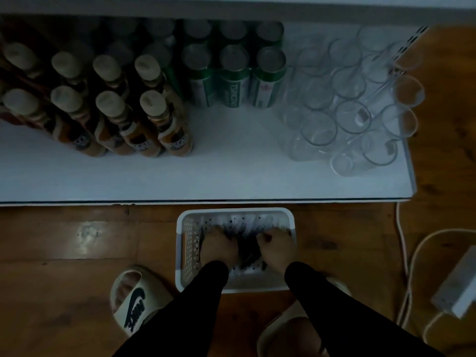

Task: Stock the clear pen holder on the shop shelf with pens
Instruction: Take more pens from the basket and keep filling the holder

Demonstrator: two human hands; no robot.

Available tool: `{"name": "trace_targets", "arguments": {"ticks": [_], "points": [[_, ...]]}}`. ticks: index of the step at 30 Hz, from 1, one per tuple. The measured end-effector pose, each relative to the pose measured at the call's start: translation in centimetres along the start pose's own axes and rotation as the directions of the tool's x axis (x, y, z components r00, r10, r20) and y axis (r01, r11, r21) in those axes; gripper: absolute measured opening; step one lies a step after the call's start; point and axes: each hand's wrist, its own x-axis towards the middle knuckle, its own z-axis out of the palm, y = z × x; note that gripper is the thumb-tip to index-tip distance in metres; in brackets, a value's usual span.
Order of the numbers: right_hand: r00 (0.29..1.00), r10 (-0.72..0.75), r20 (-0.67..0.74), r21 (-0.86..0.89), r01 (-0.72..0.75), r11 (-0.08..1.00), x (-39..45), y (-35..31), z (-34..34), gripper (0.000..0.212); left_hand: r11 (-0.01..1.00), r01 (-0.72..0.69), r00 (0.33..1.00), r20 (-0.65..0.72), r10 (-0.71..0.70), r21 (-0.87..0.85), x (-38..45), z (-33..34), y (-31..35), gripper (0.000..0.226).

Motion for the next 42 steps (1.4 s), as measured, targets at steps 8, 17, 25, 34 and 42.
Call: {"name": "trace_targets", "arguments": {"ticks": [8, 17, 25, 34, 42], "points": [[0.968, 0.22, -0.118, 0.103, -0.209, 0.973, 0.9, -0.5, 2.4, 0.026, 0.994, -0.107, 0.988, 0.108, 0.109, -0.02, -0.8, 0.8, -0.2, 0.032], [0.976, 0.218, 0.0, 0.26, -0.21, 0.942, -0.1, 1.1, 2.4, 0.025, 0.965, -0.205, 0.943, 0.23, 0.24, -0.165, -0.8, 0.7, 0.3, 0.011], [0.908, 0.35, 0.229, 0.675, -0.407, 0.615, 0.7, 0.9, 2.4, 0.026, 0.978, -0.192, 0.925, 0.318, 0.21, -0.085, 0.1, 1.0, 0.6, 0.034], [0.879, 0.347, 0.327, 0.758, -0.464, 0.459, 0.2, 0.7, 1.9, 0.021, 0.982, -0.184, 0.916, 0.356, 0.185, -0.037, -0.3, 1.0, 0.5, 0.028], [0.917, 0.3, 0.264, 0.703, -0.396, 0.591, -1.6, 0.0, 0.5, 0.015, 0.95, -0.153, 0.835, 0.478, 0.271, -0.271, -1.5, -1.6, 0.8, 0.029]]}}
